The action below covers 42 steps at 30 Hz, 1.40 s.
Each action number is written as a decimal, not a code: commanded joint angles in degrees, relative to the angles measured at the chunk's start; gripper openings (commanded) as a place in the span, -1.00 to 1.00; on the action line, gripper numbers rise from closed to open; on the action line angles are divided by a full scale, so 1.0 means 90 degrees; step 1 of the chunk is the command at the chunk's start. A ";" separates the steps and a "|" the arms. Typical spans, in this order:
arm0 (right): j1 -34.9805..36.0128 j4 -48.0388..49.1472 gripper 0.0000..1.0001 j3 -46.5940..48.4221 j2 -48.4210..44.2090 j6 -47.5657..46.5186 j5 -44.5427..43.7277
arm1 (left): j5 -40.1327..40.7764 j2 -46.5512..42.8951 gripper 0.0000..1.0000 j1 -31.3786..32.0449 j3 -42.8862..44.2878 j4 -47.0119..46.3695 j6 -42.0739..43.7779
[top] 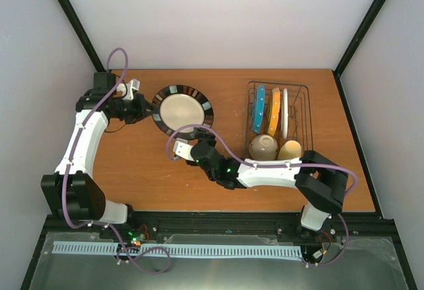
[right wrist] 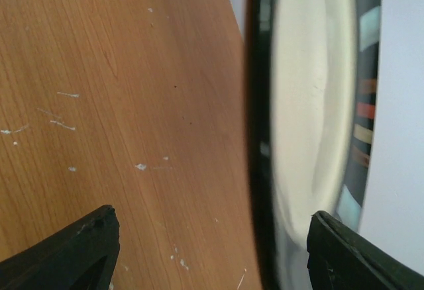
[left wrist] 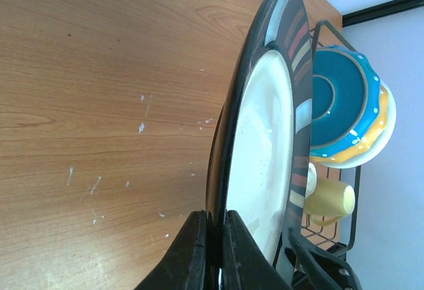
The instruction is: Load the mixed dishes into the dish rack
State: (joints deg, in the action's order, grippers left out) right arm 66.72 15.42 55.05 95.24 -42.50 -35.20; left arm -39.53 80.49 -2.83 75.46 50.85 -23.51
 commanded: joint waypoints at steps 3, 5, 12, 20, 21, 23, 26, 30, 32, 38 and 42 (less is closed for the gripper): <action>-0.0130 0.0865 0.51 0.0406 0.0498 -0.0328 -0.0270 | -0.0977 -0.0465 -0.99 0.0022 0.0252 -0.0058 -0.0153; -0.0177 0.1062 0.49 0.0489 0.0596 -0.0379 -0.0386 | -0.0982 -0.0543 -0.99 0.0022 0.0185 0.0004 -0.0103; -0.0313 0.0980 -0.32 0.1032 0.0915 -0.0561 -0.0570 | -0.1363 -0.0774 -0.99 0.0021 -0.0376 0.0136 0.0159; -0.0323 0.0535 -0.94 0.1418 0.1087 -0.0403 -0.0845 | -0.1456 -0.0924 -0.99 0.0021 -0.0716 0.0393 0.0593; -0.0317 0.0515 -0.94 0.1415 0.1037 -0.0325 -0.0845 | -0.1452 -0.0925 -0.95 0.0022 -0.0718 0.0391 0.0616; -0.0314 0.0489 -0.94 0.1406 0.0905 -0.0219 -0.0878 | -0.1372 -0.0926 -0.43 0.0022 -0.0697 0.0368 0.0651; -0.0309 0.0419 -0.94 0.1412 0.0611 -0.0090 -0.0886 | -0.0913 -0.0959 0.91 0.0022 -0.0554 0.0257 0.0654; -0.0270 0.0092 -0.94 0.1491 -0.0044 0.0367 -0.0815 | 0.0054 -0.1054 1.00 0.0020 -0.0213 -0.0050 0.0664; -0.0291 -0.0072 -0.94 0.1517 -0.0464 0.0798 -0.0775 | 0.0712 -0.1247 1.00 0.0016 -0.0114 -0.0402 0.0608; -0.1380 -0.1856 -0.94 0.1795 -0.2112 0.3860 0.0121 | 0.2035 -0.2209 0.99 -0.0006 -0.0617 -0.1902 0.0405; -0.3237 -0.2887 -0.95 0.1499 -0.3346 0.5688 0.1551 | 0.2075 -0.2243 0.99 -0.0036 -0.0871 -0.2133 0.0393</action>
State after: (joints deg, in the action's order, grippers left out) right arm 51.55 -5.02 67.70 75.85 -13.15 -27.75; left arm -25.08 60.20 -2.76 69.49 37.71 -19.92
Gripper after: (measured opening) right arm 0.118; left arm 0.996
